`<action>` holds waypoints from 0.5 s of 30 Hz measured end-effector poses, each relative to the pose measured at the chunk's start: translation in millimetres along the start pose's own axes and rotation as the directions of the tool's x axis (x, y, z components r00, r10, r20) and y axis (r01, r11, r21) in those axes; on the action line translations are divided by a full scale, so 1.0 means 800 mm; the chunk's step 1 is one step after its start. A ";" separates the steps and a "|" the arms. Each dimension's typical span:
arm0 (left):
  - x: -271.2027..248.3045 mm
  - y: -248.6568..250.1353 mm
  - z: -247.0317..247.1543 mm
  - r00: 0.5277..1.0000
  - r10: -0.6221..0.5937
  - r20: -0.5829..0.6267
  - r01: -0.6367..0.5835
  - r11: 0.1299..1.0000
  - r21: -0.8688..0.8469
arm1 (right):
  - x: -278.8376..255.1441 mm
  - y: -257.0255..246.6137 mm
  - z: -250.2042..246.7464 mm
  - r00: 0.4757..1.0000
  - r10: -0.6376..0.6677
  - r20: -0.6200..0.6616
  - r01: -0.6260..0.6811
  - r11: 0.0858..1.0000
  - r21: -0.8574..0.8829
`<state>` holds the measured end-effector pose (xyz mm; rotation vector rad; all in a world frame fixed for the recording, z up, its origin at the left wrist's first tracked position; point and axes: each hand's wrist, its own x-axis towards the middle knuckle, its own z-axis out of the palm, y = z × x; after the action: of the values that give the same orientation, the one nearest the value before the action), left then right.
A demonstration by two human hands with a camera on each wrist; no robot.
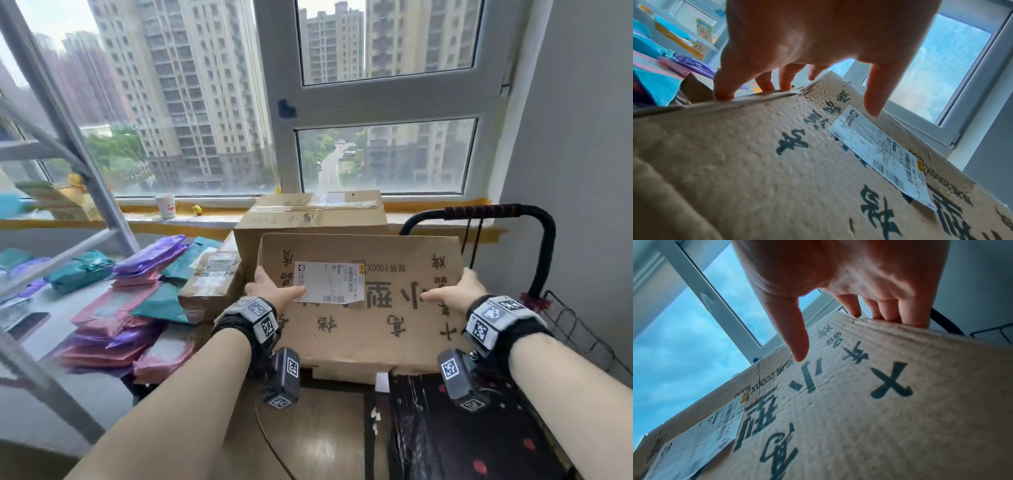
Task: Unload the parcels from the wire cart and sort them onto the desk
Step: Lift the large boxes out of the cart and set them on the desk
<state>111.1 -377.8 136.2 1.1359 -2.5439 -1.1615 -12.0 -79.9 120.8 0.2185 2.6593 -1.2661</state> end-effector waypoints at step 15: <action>0.113 -0.062 -0.028 0.987 0.027 0.156 -0.051 0.987 0.155 | 0.030 -0.029 0.127 0.995 0.083 0.057 -0.085 0.996 0.025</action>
<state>85.0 -473.4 101.2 1.0612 -2.8062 -1.0931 -29.8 -172.2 69.9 0.2911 2.5590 -1.2645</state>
